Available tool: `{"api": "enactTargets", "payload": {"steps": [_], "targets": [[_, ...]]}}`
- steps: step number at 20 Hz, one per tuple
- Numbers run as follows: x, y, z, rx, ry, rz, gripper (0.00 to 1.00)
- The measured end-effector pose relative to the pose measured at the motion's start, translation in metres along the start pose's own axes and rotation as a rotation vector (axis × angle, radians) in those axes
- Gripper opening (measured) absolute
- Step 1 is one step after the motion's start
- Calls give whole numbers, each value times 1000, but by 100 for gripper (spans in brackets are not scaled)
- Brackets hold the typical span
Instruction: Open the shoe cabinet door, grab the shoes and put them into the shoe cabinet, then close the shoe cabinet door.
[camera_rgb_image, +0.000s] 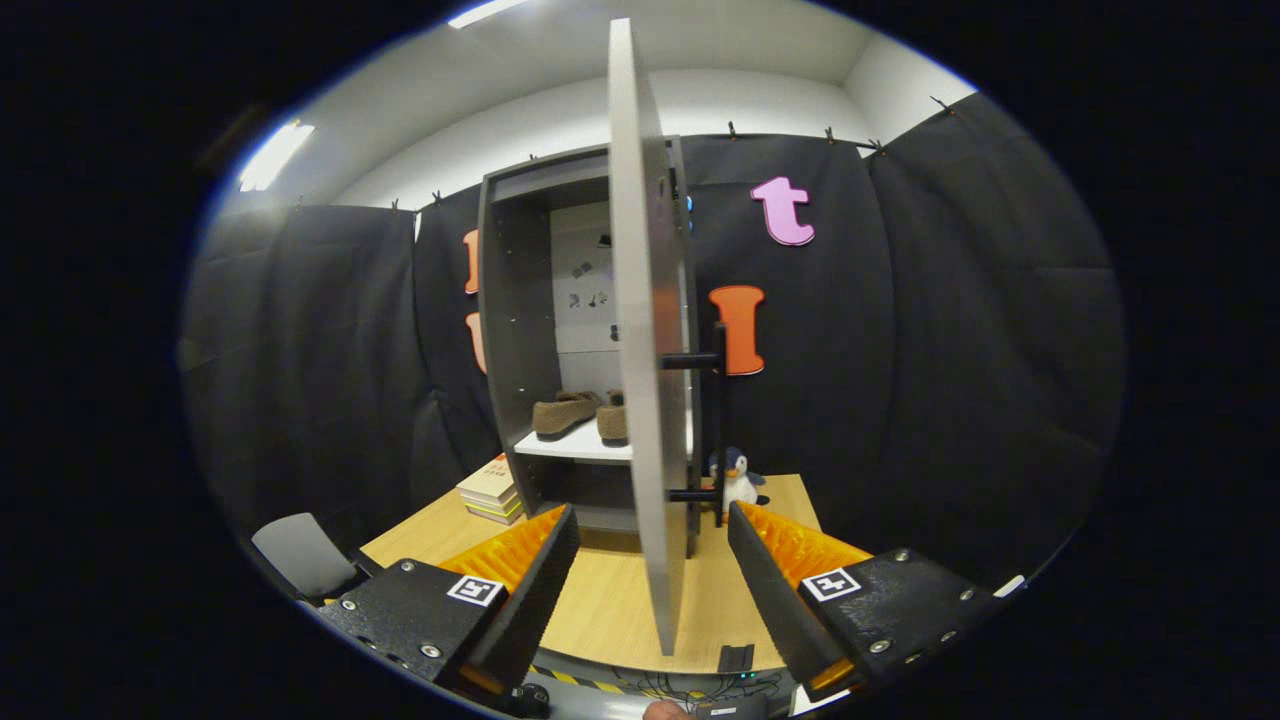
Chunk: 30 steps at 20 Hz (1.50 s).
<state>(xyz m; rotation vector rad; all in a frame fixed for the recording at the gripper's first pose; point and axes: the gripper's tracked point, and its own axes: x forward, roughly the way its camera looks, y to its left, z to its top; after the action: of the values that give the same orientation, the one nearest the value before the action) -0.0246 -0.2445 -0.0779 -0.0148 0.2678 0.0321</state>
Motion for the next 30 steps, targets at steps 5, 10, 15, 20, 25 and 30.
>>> {"api": "enactTargets", "payload": {"steps": [5,10,15,20,25,30], "targets": [[10,-40,17,-24,-19,-67,93],[34,-28,27,25,-29,-51,91],[41,-2,24,91,-14,-34,89],[53,43,23,85,1,4,89],[78,78,30,64,21,22,89],[101,121,24,61,48,37,90]]}}
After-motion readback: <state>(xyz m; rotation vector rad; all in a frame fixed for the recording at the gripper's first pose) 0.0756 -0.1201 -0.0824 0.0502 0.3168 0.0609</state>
